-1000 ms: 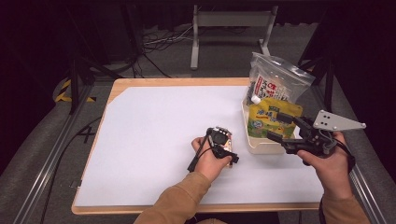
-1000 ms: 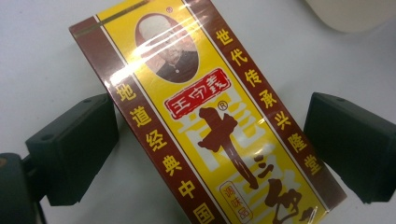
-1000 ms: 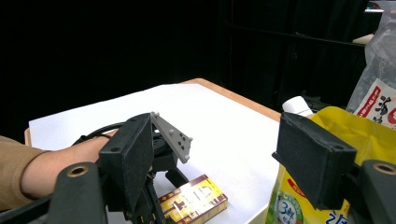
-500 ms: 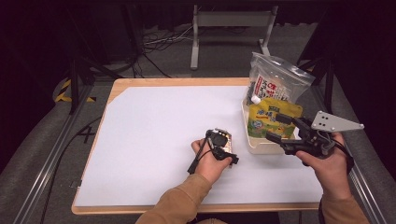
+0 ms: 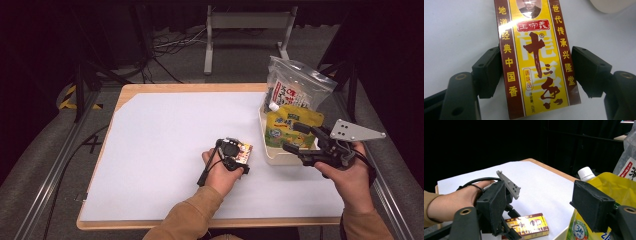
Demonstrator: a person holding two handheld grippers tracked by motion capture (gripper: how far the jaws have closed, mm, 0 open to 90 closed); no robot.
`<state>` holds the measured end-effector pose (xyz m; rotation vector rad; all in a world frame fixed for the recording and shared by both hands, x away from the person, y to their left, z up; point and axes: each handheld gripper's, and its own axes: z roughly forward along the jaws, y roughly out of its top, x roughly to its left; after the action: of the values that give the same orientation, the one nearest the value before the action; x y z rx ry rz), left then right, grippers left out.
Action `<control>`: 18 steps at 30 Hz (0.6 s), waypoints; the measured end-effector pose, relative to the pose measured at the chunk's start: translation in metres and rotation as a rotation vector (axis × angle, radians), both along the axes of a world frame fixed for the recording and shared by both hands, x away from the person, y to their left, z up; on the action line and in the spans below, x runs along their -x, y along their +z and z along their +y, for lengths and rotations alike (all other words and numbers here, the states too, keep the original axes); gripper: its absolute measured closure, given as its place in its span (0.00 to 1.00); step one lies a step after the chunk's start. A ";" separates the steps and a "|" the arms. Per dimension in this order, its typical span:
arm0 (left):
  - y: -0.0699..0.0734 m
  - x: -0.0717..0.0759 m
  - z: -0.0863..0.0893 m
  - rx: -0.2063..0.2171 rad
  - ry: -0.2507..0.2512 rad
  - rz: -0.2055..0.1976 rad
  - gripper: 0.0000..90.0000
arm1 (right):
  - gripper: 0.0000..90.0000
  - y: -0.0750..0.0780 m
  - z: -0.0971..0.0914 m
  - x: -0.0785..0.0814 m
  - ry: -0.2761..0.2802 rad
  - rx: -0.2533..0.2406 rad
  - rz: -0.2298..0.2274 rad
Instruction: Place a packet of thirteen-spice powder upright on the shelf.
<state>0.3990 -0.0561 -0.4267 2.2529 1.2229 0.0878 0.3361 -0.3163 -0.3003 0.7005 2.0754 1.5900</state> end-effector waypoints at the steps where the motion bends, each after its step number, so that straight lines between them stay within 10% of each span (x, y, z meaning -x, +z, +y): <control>1: 0.000 0.000 0.000 -0.003 -0.003 -0.003 0.32 | 0.31 0.000 0.000 0.000 -0.002 0.001 0.000; 18: 0.010 0.012 0.029 0.037 -0.040 -0.036 0.36 | 0.40 -0.002 -0.002 -0.001 0.004 -0.006 0.036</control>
<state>0.3871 -0.0276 -0.4164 2.2331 1.1507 0.0890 0.3372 -0.3184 -0.3023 0.7328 2.1000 1.5975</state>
